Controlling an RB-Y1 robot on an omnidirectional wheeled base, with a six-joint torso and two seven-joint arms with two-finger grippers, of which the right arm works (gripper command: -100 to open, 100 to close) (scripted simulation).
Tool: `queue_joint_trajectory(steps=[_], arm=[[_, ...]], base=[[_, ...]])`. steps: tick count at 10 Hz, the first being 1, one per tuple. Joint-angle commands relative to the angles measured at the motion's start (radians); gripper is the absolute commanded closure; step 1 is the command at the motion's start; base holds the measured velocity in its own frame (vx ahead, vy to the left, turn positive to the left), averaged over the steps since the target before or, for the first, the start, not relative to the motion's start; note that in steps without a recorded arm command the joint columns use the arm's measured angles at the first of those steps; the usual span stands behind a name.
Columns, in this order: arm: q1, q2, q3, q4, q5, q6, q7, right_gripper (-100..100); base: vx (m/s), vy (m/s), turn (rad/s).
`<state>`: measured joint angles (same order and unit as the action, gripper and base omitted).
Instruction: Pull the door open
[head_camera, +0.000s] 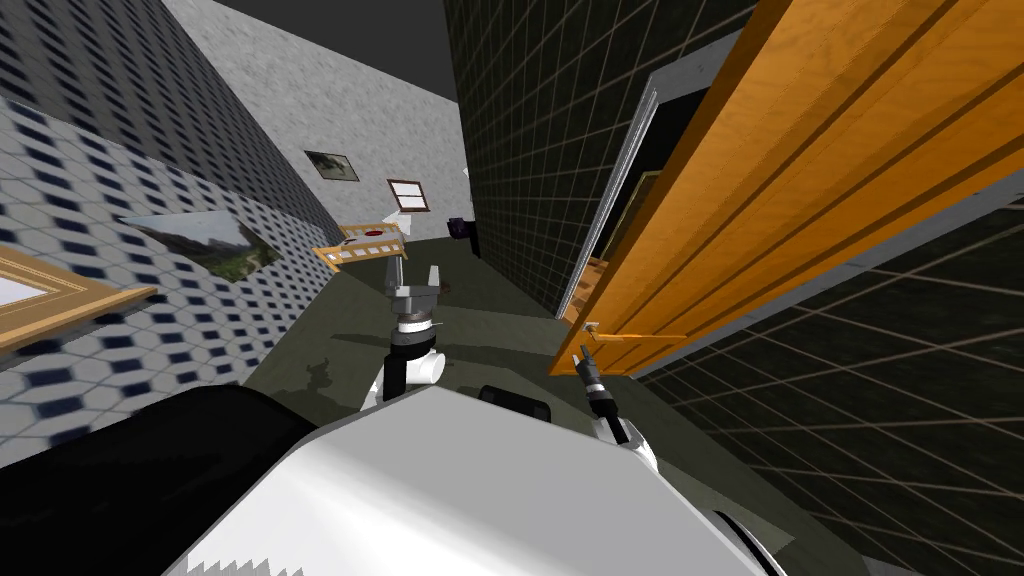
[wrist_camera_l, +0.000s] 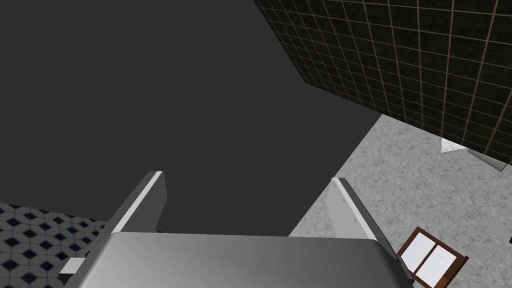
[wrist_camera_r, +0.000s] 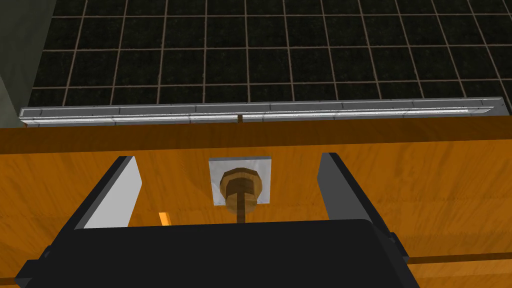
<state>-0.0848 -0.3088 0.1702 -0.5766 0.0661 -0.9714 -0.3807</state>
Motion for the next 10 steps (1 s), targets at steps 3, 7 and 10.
queue_joint_trajectory(steps=[3, 7, 10], arm=[[0.0, -0.001, -0.004, 0.002, -0.002, 0.0, 0.001, -100], [0.001, -0.002, -0.01, 0.003, -0.005, 0.001, 0.002, -100], [0.002, -0.005, -0.019, 0.005, -0.009, 0.002, 0.004, -100]], base=[[-0.204, 0.035, 0.039], [-0.237, 0.045, 0.049], [-0.232, 0.052, 0.078]])
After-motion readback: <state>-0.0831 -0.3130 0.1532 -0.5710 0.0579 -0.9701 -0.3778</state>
